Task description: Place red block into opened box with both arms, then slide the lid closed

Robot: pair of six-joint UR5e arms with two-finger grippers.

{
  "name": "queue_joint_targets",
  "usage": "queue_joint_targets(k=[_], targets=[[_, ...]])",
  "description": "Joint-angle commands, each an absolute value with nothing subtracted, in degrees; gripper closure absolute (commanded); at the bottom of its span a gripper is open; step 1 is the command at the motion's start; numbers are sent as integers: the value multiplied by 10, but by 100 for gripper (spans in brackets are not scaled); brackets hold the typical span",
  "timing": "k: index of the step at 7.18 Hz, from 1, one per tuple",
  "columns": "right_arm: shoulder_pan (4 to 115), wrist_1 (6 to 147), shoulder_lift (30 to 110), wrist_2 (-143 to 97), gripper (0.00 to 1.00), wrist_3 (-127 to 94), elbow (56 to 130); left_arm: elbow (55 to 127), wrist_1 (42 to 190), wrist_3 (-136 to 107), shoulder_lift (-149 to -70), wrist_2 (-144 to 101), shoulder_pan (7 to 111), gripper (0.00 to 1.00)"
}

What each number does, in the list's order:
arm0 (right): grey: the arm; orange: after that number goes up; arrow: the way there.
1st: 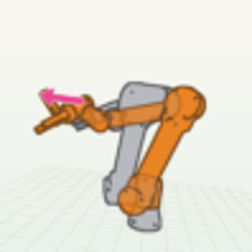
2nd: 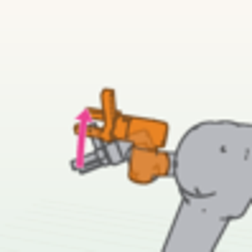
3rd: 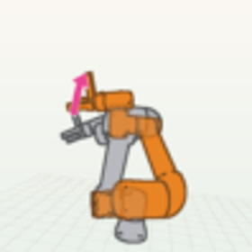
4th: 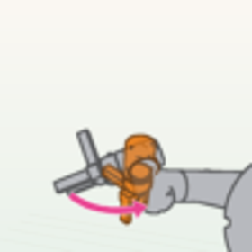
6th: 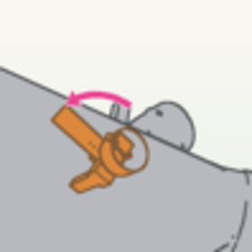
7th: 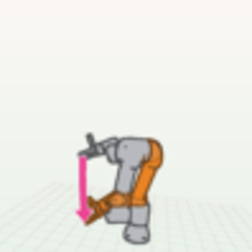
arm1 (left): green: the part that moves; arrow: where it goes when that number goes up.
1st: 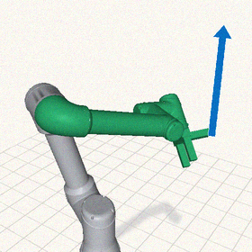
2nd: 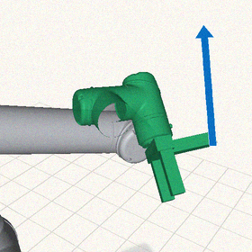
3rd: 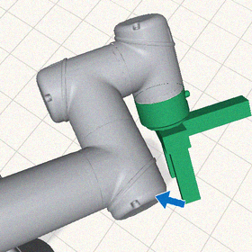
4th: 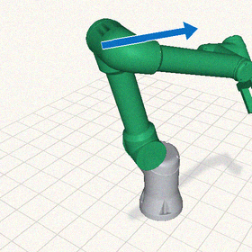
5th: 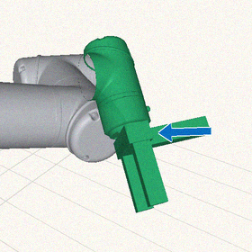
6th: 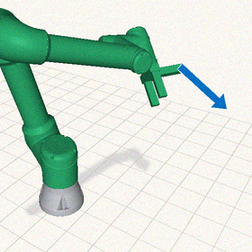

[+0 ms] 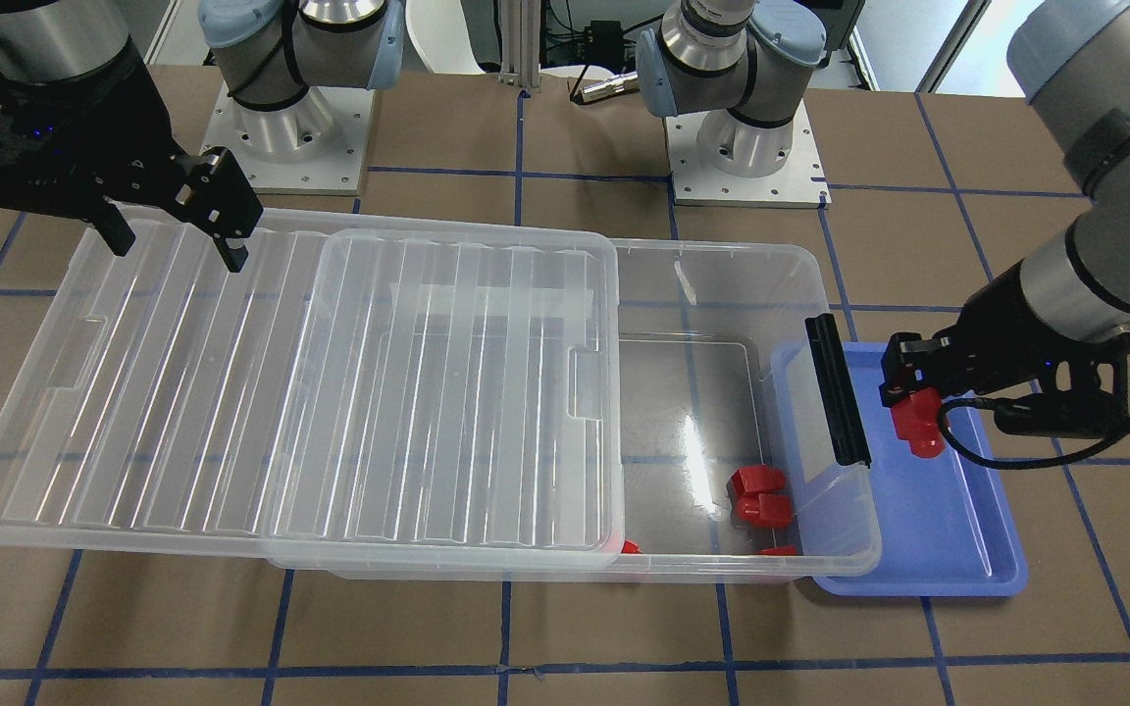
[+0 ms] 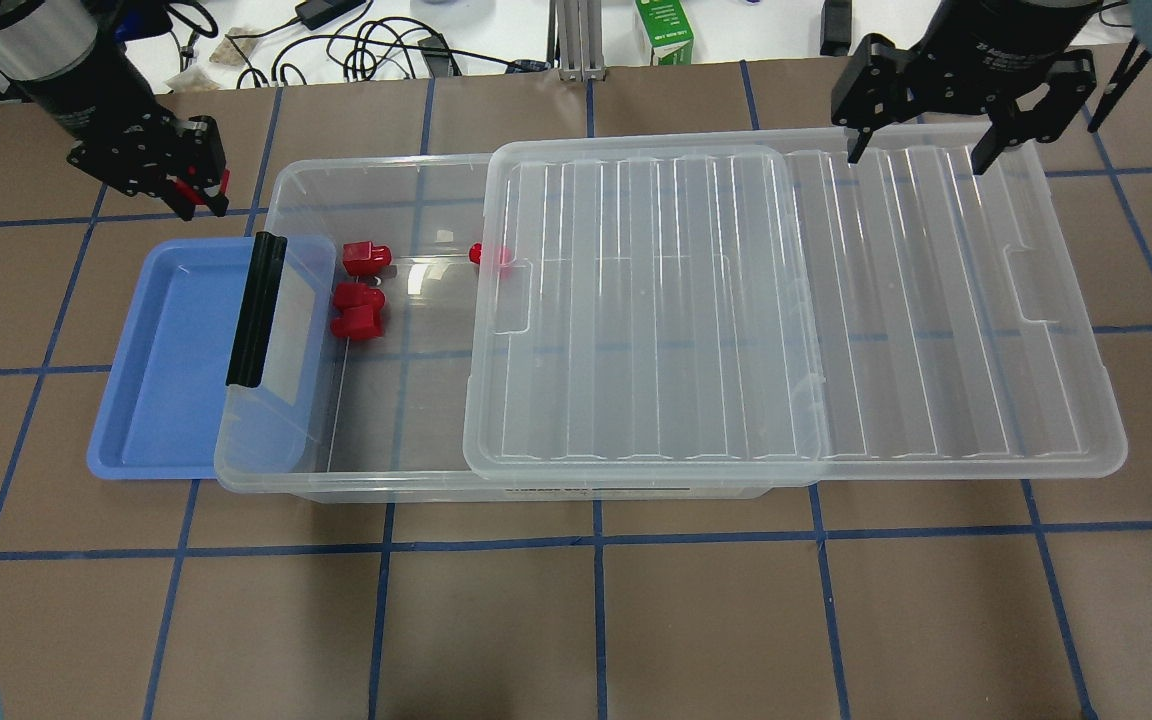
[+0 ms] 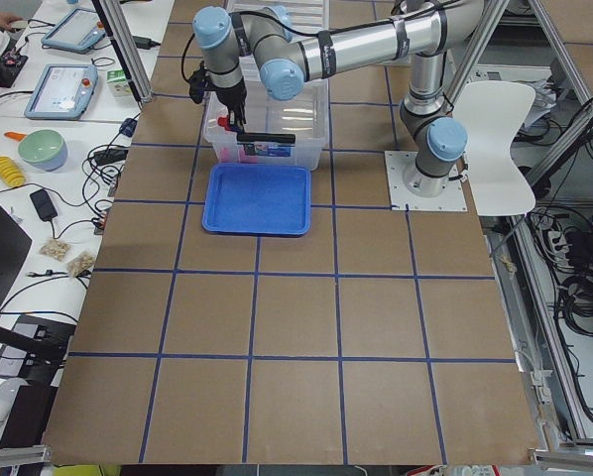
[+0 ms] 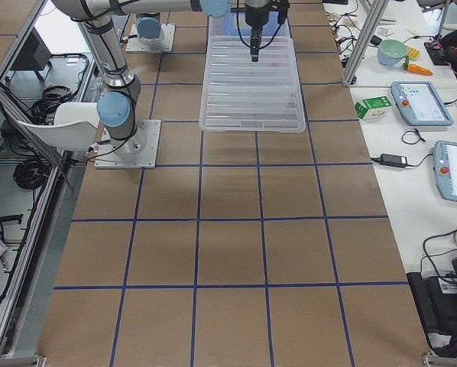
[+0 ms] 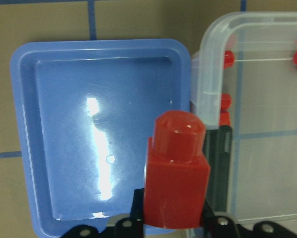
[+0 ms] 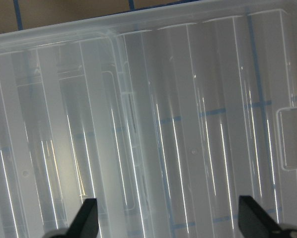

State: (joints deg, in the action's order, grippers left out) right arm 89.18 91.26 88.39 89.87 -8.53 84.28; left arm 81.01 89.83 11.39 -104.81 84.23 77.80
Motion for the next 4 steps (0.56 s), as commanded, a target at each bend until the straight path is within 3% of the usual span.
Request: queue_joint_targets(k=[1, 4], targets=[[899, 917, 880, 900, 0, -83, 840, 837, 876, 28, -1057, 833, 835, 100], [898, 918, 880, 899, 0, -80, 841, 965, 739, -21, -1064, 832, 867, 100]])
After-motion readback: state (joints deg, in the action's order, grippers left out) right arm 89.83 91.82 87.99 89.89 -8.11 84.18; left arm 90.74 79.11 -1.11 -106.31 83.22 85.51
